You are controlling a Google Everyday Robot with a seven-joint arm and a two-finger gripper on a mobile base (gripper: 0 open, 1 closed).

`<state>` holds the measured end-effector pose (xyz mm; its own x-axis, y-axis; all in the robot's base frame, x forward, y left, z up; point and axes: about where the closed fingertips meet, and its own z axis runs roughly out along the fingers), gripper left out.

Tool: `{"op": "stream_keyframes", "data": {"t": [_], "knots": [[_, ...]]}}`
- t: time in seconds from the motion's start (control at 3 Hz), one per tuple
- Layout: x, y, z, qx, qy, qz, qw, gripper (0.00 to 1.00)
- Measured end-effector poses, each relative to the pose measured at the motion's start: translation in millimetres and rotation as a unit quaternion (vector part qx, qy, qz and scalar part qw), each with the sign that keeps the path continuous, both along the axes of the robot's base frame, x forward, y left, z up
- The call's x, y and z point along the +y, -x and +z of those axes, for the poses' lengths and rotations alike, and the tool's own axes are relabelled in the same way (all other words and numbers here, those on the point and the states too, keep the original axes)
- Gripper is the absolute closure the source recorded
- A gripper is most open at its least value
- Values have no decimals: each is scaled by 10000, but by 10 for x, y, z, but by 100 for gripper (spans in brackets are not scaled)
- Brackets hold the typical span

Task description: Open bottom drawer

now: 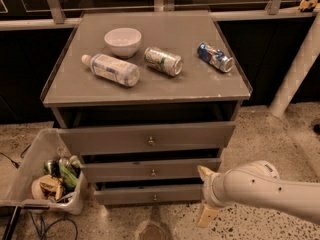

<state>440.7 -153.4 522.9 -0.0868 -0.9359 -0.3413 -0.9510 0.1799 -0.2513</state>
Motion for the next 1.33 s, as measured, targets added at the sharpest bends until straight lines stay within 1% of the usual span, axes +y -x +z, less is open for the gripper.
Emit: {"op": "stream_keyframes", "data": {"t": [0.33, 0.67, 1.0, 1.33], "knots": [[18, -20, -542, 336, -115, -140, 9993, 0], [18, -20, -542, 336, -116, -140, 9993, 0], [90, -64, -644, 374, -270, -40, 9989, 0], [122, -184, -886, 233, -548, 23, 9982, 0]]}}
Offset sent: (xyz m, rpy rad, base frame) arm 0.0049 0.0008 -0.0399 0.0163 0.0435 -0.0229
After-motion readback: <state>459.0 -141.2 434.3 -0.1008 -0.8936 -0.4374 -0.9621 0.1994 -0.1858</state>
